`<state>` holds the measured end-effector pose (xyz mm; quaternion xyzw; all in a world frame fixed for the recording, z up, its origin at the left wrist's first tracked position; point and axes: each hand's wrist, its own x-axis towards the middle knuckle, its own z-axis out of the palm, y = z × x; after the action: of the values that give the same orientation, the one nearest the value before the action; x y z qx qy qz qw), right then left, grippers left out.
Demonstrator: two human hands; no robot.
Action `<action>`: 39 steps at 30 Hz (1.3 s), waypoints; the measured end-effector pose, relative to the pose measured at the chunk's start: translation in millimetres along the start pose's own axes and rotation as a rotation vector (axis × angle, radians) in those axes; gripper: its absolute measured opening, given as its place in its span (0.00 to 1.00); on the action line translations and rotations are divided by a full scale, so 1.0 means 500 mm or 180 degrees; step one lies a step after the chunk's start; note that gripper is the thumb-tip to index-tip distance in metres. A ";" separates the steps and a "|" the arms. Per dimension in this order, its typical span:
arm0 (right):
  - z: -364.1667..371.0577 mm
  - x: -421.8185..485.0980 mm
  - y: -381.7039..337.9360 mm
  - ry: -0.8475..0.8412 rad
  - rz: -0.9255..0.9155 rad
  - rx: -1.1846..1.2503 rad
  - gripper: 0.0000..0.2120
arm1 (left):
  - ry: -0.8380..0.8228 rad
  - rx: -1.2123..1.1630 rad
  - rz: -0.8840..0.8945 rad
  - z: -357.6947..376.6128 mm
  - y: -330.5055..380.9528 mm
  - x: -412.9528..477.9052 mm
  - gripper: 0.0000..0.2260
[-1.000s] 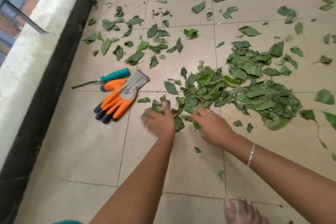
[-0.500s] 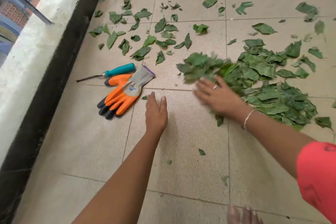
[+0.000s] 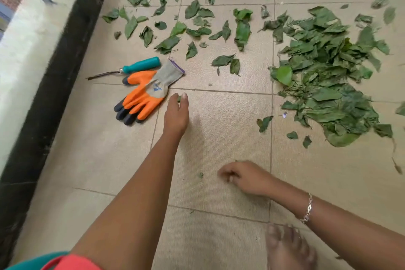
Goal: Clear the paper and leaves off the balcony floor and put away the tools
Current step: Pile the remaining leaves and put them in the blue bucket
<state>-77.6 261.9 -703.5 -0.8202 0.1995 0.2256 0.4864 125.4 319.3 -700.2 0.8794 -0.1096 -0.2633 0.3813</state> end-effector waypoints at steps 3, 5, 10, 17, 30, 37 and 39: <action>-0.080 0.011 0.041 0.2173 0.0336 0.0300 0.21 | -0.0035 -0.0070 0.0000 0.004 -0.005 -0.004 0.23; -0.093 0.019 0.018 0.2386 0.0163 0.0413 0.21 | -0.0073 -0.0095 -0.0003 0.004 -0.003 -0.008 0.22; 0.098 0.039 -0.082 -0.0898 -0.0396 0.1004 0.22 | -0.0203 0.0065 0.0026 -0.008 -0.001 -0.004 0.22; -0.120 0.045 0.014 0.1998 -0.0054 0.1707 0.23 | -0.0474 0.0601 0.0193 -0.004 -0.018 0.010 0.20; -0.150 -0.041 0.101 0.1851 0.0418 0.1060 0.19 | -0.1221 0.0501 0.0919 0.103 0.068 -0.057 0.22; -0.223 0.034 0.084 0.0871 0.0385 0.1163 0.18 | -0.1213 0.0908 0.0870 0.107 0.072 -0.059 0.23; -0.270 0.033 0.092 0.2102 0.0440 0.1154 0.19 | -0.1216 0.1027 0.0931 0.110 0.085 -0.060 0.21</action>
<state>-65.7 119.4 -687.8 -0.7339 0.4369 -0.0576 0.5168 70.7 268.4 -689.2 0.8380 -0.3455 -0.3455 0.2429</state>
